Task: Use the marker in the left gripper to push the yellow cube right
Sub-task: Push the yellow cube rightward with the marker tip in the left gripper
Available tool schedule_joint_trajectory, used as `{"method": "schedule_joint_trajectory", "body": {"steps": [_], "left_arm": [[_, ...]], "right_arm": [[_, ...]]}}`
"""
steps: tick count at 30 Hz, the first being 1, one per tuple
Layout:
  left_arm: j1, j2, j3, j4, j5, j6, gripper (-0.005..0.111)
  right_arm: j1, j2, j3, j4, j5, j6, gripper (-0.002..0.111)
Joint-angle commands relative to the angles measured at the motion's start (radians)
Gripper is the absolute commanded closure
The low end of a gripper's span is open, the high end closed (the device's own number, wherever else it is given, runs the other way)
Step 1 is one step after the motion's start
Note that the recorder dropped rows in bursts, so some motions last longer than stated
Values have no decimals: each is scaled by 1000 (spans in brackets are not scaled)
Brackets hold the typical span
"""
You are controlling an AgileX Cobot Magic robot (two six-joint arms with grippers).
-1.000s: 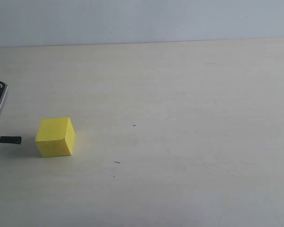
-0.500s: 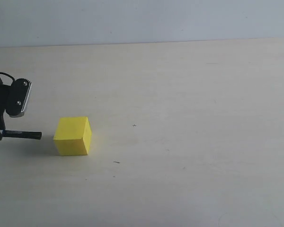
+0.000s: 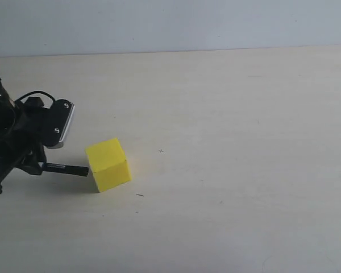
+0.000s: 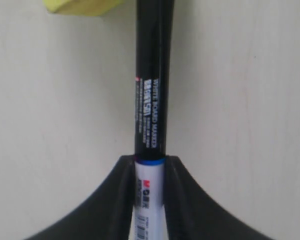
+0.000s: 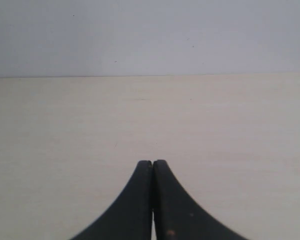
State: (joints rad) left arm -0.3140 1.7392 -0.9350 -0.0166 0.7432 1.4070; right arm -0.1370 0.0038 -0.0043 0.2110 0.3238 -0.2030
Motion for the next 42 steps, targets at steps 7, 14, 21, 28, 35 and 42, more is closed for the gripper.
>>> {"method": "schedule_joint_trajectory", "body": {"steps": [7,14,21,28,35,42], "left_arm": [[81,0,4,287,33,-397,107],[31,5,4,206,37,-384,107],[-151,58,4,179,-115,-469,107],[-121,43,4,508,33,-743,107],[-55,31,4,485,6,-749,107],[-151,49,4,256,-118,-575,107]], "right_arm": [[4,-4,4,-1,-11,-1,108],[4,-4,4,-1,-11,-1,108],[4,-4,4,-1,-11,-1,108],[4,-4,4,-1,-11,-1,108],[4,-4,4,-1,-11,-1,108],[4,-4,4,-1,-11,-1,108]]}}
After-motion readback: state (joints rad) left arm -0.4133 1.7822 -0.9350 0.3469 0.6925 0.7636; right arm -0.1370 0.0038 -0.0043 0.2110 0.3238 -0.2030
